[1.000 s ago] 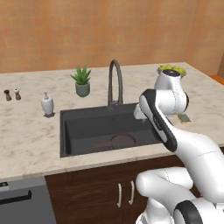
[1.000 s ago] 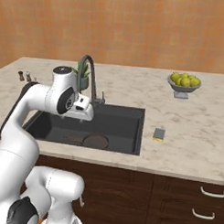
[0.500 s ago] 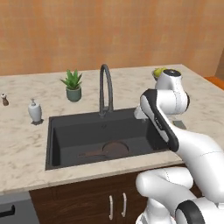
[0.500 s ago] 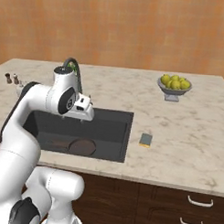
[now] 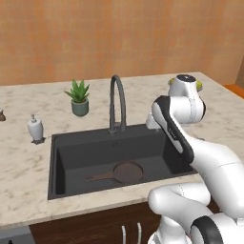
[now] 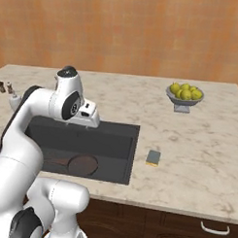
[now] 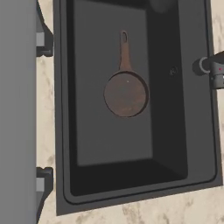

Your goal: Pick the pan and sponge and place them into the sink. Then turn on the water.

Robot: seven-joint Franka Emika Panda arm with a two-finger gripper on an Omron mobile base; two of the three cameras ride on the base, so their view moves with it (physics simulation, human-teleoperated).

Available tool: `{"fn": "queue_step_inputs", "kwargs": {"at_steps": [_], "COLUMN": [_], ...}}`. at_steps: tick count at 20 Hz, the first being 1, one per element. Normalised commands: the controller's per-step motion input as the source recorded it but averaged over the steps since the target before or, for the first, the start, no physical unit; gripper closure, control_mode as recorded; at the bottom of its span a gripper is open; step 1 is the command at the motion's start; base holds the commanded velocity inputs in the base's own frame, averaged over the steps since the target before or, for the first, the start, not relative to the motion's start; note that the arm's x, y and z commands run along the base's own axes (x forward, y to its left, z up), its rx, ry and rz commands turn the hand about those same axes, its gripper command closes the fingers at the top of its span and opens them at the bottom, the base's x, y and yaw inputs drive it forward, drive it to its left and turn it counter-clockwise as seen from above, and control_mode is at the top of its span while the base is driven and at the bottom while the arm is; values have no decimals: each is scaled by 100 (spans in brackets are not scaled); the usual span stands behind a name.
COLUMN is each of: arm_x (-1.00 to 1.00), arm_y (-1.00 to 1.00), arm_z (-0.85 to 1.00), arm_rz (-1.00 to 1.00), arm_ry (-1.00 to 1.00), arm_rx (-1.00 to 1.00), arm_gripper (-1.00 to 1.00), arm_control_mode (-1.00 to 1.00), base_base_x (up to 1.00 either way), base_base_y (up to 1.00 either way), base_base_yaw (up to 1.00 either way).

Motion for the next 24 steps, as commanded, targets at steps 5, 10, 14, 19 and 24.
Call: {"fn": "queue_step_inputs", "kwargs": {"at_steps": [5,10,14,19,24], "arm_x": [2,15,13,23,18], "arm_y": [-4,-62,-82,-71,-67], "arm_z": [0,0,0,-13,-19], "arm_rz": [0,0,0,-5,-8], "arm_ry": [3,19,20,10,2], "arm_rx": [0,0,0,0,0], "arm_gripper": [-100,-100,-100,-100,-100], "arm_control_mode": [-100,-100,-100,-100,-100], "base_base_x": [1,0,0,0,0], "base_base_y": [-6,0,0,0,0], "base_base_yaw": [0,0,0,0,0]}}
